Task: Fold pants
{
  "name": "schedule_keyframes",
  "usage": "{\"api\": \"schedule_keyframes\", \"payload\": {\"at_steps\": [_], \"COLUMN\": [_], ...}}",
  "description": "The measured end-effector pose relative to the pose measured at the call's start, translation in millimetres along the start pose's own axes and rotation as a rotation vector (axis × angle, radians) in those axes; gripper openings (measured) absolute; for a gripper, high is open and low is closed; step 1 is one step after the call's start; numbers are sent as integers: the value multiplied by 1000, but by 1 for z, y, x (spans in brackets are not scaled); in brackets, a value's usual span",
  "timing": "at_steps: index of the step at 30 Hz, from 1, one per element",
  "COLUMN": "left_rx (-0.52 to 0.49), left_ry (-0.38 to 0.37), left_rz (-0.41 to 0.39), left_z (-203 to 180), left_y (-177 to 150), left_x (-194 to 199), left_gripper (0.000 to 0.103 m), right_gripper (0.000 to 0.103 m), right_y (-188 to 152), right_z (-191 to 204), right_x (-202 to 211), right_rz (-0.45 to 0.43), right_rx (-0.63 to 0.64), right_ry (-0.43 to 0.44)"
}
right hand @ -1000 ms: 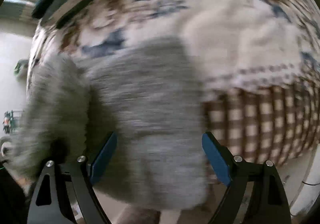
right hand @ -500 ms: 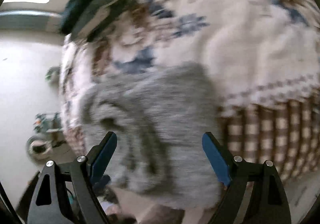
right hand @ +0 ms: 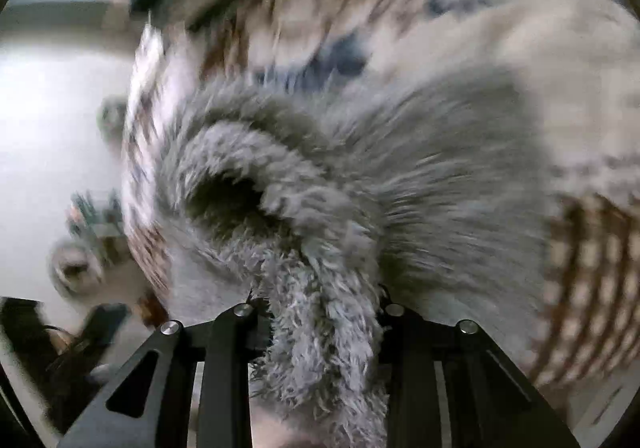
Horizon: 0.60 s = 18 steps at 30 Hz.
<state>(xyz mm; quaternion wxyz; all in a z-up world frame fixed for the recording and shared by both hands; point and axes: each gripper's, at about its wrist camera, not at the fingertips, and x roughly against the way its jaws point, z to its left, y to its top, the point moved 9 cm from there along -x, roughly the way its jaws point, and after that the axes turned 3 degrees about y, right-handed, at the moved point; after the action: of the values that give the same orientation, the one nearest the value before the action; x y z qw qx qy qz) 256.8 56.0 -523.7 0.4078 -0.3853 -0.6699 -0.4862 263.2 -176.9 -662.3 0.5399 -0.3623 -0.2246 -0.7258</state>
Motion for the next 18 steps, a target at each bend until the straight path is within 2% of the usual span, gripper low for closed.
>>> {"api": "schedule_keyframes", "payload": {"at_steps": [2,4,5,7,8,9,10,11,13,16,18], "left_rx": [3,-6,-10,-22,-23,-28,-39,-50,-98,-172,-227], "left_ry": [-28,-59,-91,-137,-160,-179,-192,-199,-191,-157,-131], "left_rz": [2,28,47,81,103,129,158,180,232,265,276], "left_z": [-2,-12,-20,-39,-49,-60,-71,-80,-98,-112,-118], "left_y": [12,21,24,31,34,37,40,42,45,46,43], "left_x": [-4,-14,-21,-40,-51,-65,-80,-90,-115,-136,-145], "left_gripper": [103,103,103,103,103,103,103,103,103,102,103], "right_gripper": [30,30,30,38,53,80,86,86,86,86,86], "right_y": [8,12,13,11,8,4,-1,-6,-1,11,25], "right_z": [-14,-37,-49,-69,-84,-99,-114,-132,-141,-140,-120], "right_x": [44,84,94,94,85,73,62,57,65,102,117], "right_rz": [-78,-130,-130,-73,-19,39,92,121,67,-104,-198], "right_rx": [-60,-97,-107,-116,-144,-172,-195,-228,-248,-260,-216], "right_ry": [18,-7,-20,-26,-26,-31,-66,-147,-171,-213,-167]}}
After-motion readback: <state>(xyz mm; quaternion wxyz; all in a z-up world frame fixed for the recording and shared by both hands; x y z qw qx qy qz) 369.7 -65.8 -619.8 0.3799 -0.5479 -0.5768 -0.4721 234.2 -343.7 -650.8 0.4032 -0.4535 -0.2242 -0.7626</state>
